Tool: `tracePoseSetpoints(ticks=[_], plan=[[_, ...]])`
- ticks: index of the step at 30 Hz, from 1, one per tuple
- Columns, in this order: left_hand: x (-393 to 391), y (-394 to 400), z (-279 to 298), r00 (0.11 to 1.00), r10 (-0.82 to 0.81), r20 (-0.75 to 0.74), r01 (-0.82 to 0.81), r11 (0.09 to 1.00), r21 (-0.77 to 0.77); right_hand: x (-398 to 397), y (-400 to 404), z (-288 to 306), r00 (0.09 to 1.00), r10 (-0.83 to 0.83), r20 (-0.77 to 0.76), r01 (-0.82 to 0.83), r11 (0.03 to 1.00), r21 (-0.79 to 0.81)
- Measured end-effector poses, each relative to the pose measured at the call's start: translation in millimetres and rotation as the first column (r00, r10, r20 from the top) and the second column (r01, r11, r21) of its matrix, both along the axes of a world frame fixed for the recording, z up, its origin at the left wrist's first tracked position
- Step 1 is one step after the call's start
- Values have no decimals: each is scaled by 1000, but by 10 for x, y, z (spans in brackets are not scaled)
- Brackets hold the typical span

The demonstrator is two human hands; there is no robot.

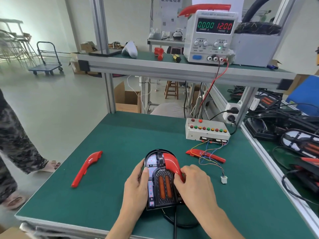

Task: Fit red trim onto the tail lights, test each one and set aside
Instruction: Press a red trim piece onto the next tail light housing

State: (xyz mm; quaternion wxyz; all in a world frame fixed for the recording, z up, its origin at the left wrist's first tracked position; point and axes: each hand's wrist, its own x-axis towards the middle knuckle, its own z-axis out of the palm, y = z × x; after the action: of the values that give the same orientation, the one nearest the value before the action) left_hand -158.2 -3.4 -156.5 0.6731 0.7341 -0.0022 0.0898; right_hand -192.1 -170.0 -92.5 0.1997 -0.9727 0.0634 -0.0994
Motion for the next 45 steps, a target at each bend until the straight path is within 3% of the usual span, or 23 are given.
tracePoseSetpoints(ticks=[22, 30, 33, 35, 37, 39, 41, 43, 45], plan=[[-62, -23, 73, 1000, 23, 12, -23, 1000, 3, -2, 111, 3, 984, 98, 151, -55, 962, -268], [-67, -34, 92, 1000, 13, 26, -13, 1000, -11, -17, 40, -241, 934, 100, 342, 17, 946, -323], [-79, -37, 96, 999, 15, 33, -15, 1000, 6, -16, 7, -256, 930, 141, 340, -19, 941, -339], [-70, -33, 83, 999, 25, 27, -25, 1000, 3, -14, -26, -259, 949, 150, 278, -85, 969, -232], [-63, -32, 79, 999, 38, 22, -38, 999, -10, 5, -110, -275, 978, 122, 167, -135, 989, 67], [-71, -34, 88, 999, 50, 17, -50, 999, -19, 3, -207, -329, 993, 78, 94, -109, 912, 396], [-76, -35, 82, 999, 53, 14, -53, 998, -17, -36, -262, -362, 1000, 5, 29, -22, 787, 617], [-58, -33, 65, 998, 61, 8, -61, 998, -14, -82, -307, -414, 999, -7, -45, 37, 705, 708], [-32, -33, 51, 998, 69, 1, -69, 998, -8, -134, -306, -442, 996, 83, -38, -32, 707, 707]])
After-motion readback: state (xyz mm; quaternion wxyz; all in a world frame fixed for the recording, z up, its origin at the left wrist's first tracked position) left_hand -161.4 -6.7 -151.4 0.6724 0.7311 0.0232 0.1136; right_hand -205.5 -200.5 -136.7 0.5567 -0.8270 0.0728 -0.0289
